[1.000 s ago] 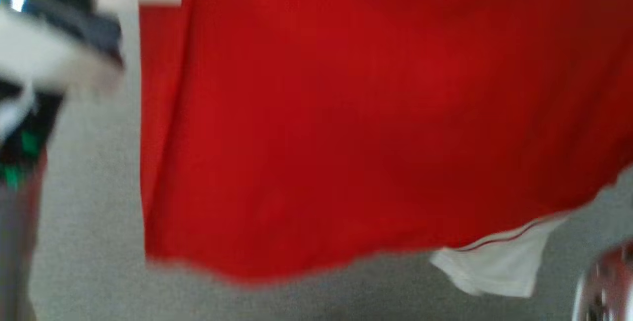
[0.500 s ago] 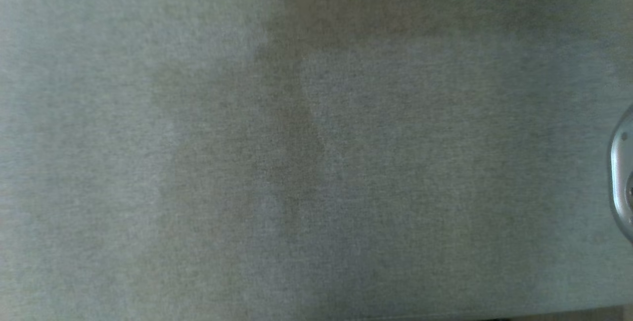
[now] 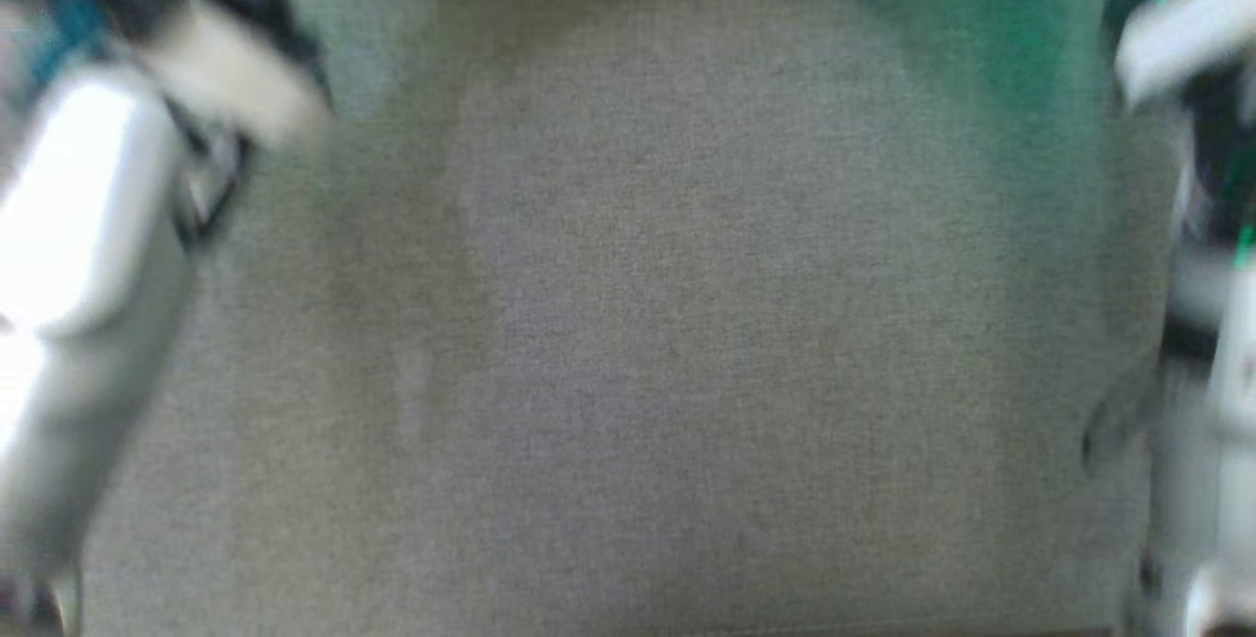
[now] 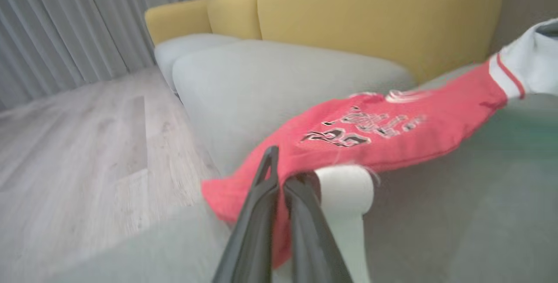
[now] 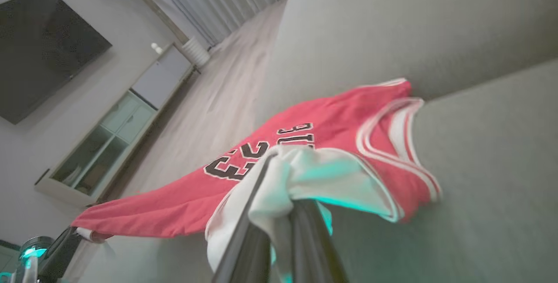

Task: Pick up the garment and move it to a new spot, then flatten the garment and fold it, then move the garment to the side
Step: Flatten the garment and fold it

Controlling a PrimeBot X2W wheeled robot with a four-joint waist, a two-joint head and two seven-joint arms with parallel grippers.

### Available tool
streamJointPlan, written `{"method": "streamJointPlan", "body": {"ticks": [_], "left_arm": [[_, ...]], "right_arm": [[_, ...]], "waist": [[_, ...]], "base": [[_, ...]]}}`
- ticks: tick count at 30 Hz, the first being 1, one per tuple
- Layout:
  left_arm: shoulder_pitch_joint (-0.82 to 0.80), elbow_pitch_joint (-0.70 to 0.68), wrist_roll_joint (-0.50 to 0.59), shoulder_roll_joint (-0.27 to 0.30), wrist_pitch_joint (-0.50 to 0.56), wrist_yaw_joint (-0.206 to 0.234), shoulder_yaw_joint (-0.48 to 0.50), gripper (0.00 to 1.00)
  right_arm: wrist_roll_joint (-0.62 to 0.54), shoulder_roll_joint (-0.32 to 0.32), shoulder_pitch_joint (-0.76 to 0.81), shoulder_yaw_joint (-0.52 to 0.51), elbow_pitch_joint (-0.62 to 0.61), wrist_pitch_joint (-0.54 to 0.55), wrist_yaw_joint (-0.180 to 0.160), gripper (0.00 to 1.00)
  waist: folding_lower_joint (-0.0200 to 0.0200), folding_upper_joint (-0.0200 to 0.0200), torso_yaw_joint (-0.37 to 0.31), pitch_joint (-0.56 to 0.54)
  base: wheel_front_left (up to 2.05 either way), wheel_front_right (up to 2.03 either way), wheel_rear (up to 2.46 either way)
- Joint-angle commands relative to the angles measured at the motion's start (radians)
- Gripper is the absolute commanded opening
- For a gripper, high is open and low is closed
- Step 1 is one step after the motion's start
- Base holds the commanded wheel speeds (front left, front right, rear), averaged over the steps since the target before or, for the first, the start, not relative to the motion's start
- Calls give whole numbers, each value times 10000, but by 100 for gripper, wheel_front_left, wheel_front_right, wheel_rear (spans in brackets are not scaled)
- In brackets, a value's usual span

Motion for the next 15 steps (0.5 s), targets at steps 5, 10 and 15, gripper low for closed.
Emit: {"method": "streamJointPlan", "body": {"ticks": [5, 10, 15], "left_arm": [[1985, -1439, 74, 940, -236, 502, -49, 0], [4283, -2896, 158, 1445, -162, 1288, -467, 0], [6397, -4306, 151, 2041, 212, 2219, -794, 0]], "right_arm": [[89, -106, 2735, 236, -1409, -277, 67, 0], [-4, -34, 5601, 19, -2439, -400, 67, 0], [-641, 0, 8234, -190, -3440, -86, 67, 0]], "waist": [[3, 0, 150, -955], [3, 0, 347, -1804], [3, 0, 327, -2328]], "base": [[0, 0, 0], [0, 0, 0], [0, 0, 0]]}}
